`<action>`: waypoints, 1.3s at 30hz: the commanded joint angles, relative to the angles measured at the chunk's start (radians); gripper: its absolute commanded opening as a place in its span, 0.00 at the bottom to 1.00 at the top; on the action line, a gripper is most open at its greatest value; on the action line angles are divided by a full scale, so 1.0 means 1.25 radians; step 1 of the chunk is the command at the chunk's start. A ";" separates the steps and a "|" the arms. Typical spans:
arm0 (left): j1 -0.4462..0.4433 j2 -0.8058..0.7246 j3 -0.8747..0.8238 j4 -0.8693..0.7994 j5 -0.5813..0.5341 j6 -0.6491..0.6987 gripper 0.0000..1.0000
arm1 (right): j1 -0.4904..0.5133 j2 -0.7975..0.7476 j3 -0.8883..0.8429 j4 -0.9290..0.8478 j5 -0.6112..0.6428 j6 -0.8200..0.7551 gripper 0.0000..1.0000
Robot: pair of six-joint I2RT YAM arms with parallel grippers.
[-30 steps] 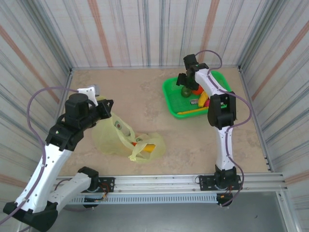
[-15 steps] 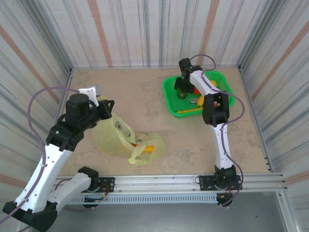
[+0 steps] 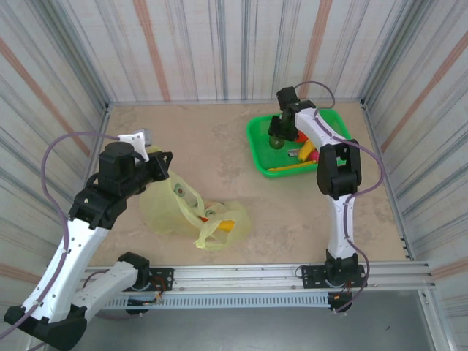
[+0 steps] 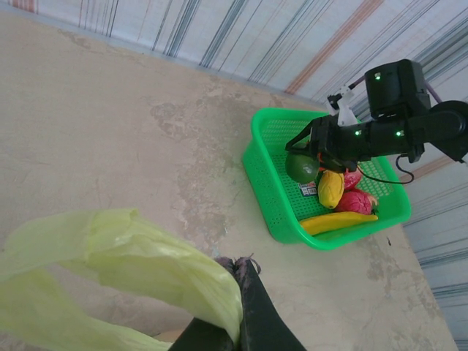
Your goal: Place the fake fruits into the plastic bag and tie a complex knot
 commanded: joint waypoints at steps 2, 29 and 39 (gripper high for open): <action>-0.007 -0.009 0.015 -0.003 -0.011 0.019 0.00 | -0.005 -0.036 -0.007 -0.006 -0.016 -0.018 0.58; -0.008 -0.026 0.042 -0.026 -0.046 0.018 0.00 | 0.420 -0.401 -0.130 0.235 -0.232 0.090 0.60; -0.008 -0.055 0.024 -0.026 -0.037 0.011 0.00 | 0.524 -0.417 -0.258 0.273 -0.241 0.097 0.62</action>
